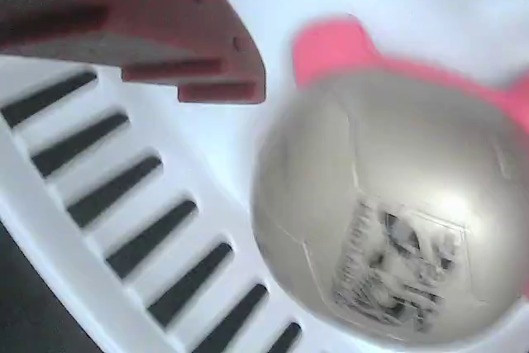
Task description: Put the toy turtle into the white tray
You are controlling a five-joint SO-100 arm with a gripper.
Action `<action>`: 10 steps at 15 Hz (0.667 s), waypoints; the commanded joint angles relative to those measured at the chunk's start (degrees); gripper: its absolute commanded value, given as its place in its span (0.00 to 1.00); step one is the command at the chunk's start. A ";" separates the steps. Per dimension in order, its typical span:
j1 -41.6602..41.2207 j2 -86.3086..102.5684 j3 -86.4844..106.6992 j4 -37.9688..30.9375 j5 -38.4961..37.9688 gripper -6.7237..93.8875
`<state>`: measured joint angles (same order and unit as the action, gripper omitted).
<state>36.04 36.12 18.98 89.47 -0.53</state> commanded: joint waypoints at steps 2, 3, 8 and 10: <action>0.18 10.90 1.85 -0.70 1.67 0.08; -0.09 13.54 3.25 -0.79 2.29 0.06; -4.31 38.41 32.61 -19.60 7.03 0.06; -9.67 49.75 48.78 -29.36 7.73 0.06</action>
<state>29.79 70.75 57.13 66.88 6.42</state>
